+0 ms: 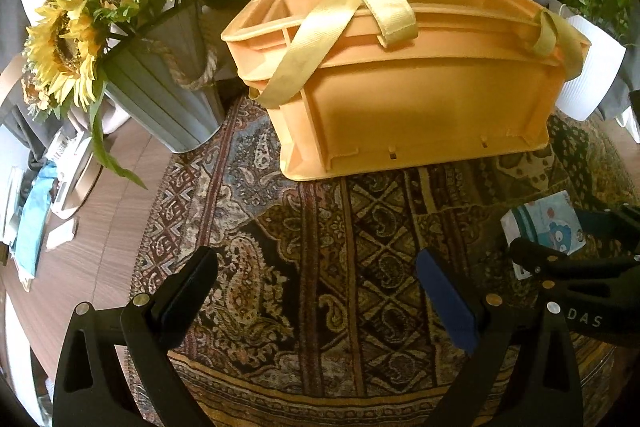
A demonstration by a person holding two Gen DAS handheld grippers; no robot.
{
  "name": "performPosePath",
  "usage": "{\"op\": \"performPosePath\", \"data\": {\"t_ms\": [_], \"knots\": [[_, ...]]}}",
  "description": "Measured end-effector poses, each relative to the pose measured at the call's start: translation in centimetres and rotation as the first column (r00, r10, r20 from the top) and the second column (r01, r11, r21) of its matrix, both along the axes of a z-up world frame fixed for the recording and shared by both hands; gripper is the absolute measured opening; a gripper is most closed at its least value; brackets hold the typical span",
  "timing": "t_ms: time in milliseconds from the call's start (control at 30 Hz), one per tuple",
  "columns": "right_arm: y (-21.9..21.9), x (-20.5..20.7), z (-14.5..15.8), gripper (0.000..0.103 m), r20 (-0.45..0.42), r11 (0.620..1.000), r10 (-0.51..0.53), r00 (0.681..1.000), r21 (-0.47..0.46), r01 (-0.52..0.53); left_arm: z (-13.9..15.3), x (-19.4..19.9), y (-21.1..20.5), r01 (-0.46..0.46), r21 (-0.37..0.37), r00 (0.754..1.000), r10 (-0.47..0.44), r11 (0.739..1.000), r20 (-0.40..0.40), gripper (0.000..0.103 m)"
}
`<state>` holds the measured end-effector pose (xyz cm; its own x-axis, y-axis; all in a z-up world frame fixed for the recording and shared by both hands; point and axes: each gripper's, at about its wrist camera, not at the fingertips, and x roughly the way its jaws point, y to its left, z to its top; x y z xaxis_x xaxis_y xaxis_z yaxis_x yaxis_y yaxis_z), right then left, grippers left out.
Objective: Organize soft objects
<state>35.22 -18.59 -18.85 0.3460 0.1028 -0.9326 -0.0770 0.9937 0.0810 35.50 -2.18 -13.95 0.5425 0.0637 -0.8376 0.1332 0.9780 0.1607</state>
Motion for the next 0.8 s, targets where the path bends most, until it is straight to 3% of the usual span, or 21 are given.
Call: {"op": "performPosePath", "data": {"t_ms": [333, 800], "knots": [[-0.3, -0.3, 3.1, 0.075, 0.08, 1.0, -0.001, 0.997, -0.008, 0.002, 1.6, -0.5, -0.1, -0.001, -0.011, 0.999, 0.002, 1.0, 0.033, 0.102], [0.0, -0.3, 8.7, 0.075, 0.243, 1.0, -0.004, 0.97, -0.014, 0.008, 6.4, -1.0, 0.1, 0.013, -0.017, 0.984, -0.009, 1.0, 0.176, 0.103]]}}
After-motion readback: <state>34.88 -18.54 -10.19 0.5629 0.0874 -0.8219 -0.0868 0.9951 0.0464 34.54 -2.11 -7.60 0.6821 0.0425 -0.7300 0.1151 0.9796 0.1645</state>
